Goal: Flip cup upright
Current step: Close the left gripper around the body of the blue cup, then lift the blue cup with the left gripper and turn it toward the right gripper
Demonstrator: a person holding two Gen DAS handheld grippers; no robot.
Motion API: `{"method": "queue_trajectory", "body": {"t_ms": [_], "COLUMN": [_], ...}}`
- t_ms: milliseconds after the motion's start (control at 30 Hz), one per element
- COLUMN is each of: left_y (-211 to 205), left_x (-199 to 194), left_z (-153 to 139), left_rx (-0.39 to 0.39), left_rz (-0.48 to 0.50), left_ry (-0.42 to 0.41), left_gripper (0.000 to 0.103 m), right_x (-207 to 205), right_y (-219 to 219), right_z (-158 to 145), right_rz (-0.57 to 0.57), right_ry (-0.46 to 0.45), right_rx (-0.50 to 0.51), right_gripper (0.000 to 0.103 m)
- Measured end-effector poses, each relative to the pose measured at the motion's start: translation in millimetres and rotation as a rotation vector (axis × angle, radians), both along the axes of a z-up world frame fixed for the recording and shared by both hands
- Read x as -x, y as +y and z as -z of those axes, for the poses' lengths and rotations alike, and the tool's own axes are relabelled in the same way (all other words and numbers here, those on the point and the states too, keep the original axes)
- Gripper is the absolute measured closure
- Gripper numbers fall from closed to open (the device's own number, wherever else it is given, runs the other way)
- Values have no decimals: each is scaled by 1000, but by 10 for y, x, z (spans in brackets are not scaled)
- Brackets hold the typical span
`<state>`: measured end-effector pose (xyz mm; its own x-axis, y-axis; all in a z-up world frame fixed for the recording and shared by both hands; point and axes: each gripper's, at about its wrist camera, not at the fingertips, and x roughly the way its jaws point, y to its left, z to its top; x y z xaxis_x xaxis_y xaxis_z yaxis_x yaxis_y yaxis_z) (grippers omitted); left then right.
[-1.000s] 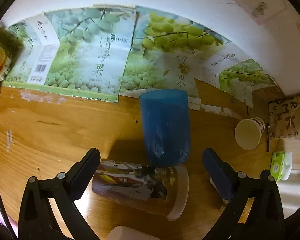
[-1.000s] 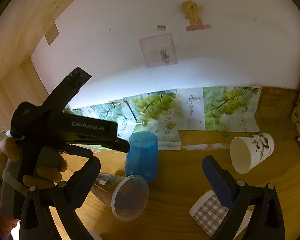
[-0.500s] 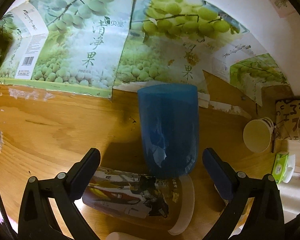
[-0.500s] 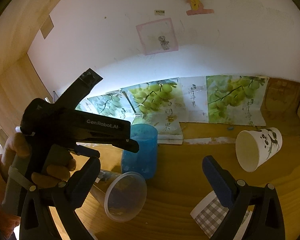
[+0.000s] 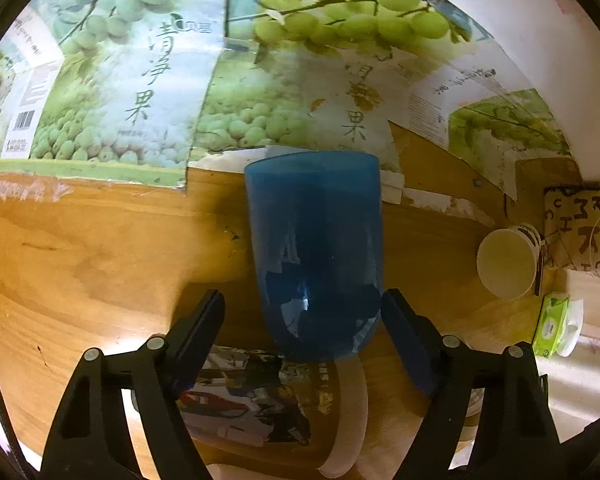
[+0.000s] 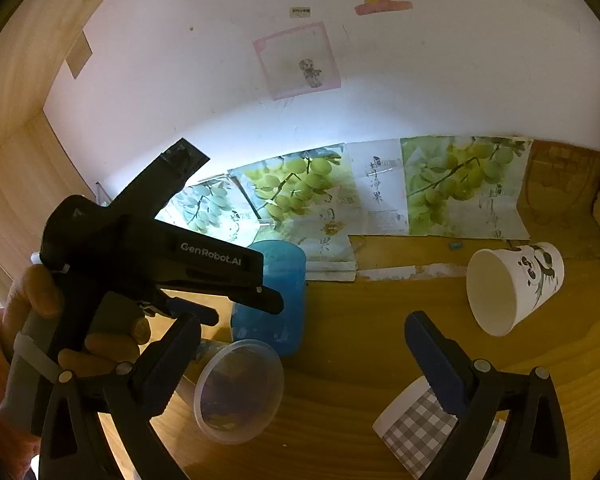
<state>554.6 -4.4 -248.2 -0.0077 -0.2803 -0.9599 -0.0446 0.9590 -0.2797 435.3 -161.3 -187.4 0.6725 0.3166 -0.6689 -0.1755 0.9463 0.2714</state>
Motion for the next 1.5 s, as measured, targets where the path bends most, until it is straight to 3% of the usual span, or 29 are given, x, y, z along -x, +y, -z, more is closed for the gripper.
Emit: {"method": "queue_trajectory", "body": {"t_ms": [100, 167, 467, 933, 1500], "left_y": [-70, -138, -333, -277, -186], "left_x": [-20, -41, -58, -16, 162], "left_z": [8, 31, 64, 2, -504], "left_rx": [7, 29, -6, -39, -76], "left_rz": [27, 36, 86, 119, 132], "left_ry": [-4, 6, -7, -37, -152], "left_gripper": [24, 33, 33, 35, 36], "right_x": [-6, -11, -24, 7, 316], "right_y": [6, 5, -7, -9, -61], "right_z": [10, 11, 28, -11, -352], "right_rz": [-1, 0, 8, 10, 67], "right_ry": [2, 2, 10, 7, -69], "right_rx": [3, 2, 3, -10, 11], "right_gripper": [1, 1, 1, 1, 1]}}
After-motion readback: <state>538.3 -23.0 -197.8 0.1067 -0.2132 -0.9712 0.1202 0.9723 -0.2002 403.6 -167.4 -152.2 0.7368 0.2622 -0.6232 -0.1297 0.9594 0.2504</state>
